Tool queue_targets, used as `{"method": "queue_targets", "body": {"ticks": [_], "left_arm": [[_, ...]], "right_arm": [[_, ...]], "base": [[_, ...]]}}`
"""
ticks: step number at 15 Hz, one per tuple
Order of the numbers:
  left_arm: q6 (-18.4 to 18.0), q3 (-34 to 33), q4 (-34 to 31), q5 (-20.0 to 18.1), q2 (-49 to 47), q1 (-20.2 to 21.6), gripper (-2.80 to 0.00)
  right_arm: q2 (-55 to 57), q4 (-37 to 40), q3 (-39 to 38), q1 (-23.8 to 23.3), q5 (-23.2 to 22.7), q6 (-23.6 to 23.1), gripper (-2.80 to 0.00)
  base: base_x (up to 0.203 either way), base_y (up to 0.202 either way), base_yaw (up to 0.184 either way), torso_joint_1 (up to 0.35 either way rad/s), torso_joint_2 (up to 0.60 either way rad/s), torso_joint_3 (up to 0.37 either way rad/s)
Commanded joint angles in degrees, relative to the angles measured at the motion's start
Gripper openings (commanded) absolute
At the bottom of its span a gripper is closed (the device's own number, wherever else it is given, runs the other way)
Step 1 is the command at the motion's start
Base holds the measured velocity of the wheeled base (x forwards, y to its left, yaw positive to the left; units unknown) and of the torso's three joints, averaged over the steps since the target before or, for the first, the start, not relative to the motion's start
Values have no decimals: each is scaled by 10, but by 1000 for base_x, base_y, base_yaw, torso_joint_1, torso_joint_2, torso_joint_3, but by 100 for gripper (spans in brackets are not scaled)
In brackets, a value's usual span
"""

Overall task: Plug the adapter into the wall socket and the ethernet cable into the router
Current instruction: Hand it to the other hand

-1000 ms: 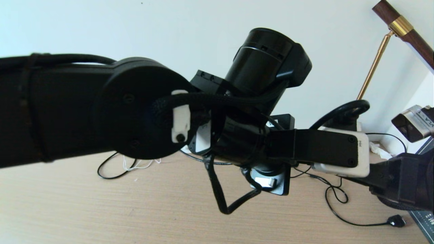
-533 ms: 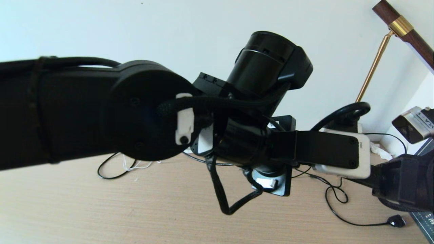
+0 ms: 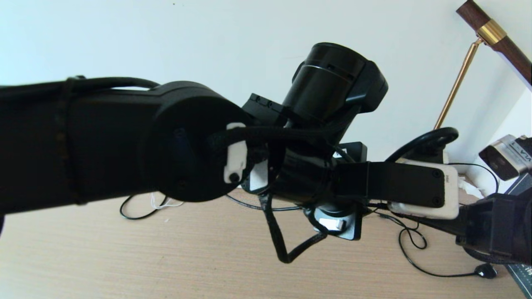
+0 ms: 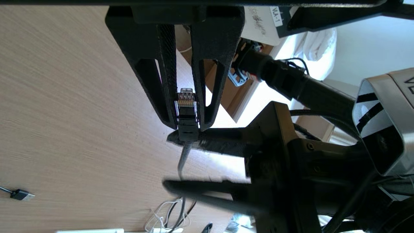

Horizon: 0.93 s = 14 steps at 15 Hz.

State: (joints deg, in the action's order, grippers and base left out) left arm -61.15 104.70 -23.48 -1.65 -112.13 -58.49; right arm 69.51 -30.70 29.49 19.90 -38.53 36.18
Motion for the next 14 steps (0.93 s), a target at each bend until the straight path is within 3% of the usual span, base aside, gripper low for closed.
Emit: {"method": "queue_targets", "body": {"ticks": [1,3,5,8,10,14], "left_arm": [[-5,-3,-3,0,6,0,0],[-11,-8,-3,0,23,-1,0],[-25,-49,22,0,58,-1,0],[-35,-174,178,-31,105,-1,0],[-41,-266,299,-54,143,-1,0],[-76,-374,500,-69,191,-1,0]], "right_arm": [[0,-2,-1,0,-1,7,-280],[-1,-2,-1,-1,-1,34,-280],[-11,-1,3,-4,0,93,-280],[-10,11,51,-6,-4,242,-280],[1,66,101,-6,-29,297,-280],[18,120,149,-14,-102,419,-280]], "base": [[0,0,0,0,0,0],[0,0,0,0,0,0],[0,0,0,0,0,0],[0,0,0,0,0,0],[0,0,0,0,0,0],[0,0,0,0,0,0]]}}
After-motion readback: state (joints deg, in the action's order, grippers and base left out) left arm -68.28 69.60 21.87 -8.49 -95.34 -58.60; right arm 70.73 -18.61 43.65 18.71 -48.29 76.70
